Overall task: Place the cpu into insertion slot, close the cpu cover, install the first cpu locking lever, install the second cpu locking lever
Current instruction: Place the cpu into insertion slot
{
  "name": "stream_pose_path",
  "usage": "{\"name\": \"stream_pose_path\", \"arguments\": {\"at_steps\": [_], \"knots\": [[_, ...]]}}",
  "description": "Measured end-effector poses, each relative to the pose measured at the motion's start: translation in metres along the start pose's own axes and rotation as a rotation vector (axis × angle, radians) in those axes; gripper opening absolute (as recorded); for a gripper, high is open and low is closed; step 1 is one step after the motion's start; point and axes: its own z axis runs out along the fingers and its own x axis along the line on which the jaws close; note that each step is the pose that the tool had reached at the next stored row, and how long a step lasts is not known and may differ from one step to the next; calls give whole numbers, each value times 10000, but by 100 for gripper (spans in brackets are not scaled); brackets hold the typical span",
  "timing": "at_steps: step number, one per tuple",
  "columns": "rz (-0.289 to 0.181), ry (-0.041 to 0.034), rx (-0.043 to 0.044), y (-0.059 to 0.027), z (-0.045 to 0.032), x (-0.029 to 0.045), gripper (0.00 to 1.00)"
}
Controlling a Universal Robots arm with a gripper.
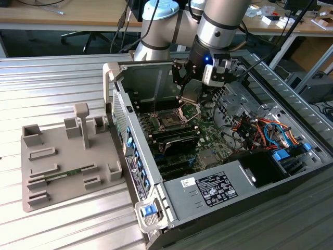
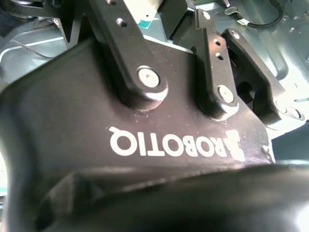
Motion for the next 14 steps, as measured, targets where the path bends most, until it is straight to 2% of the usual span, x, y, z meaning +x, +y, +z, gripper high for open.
{"name": "stream_pose_path", "arguments": {"at_steps": [14], "knots": [[369,-36,22,-1,12,0,55]]}}
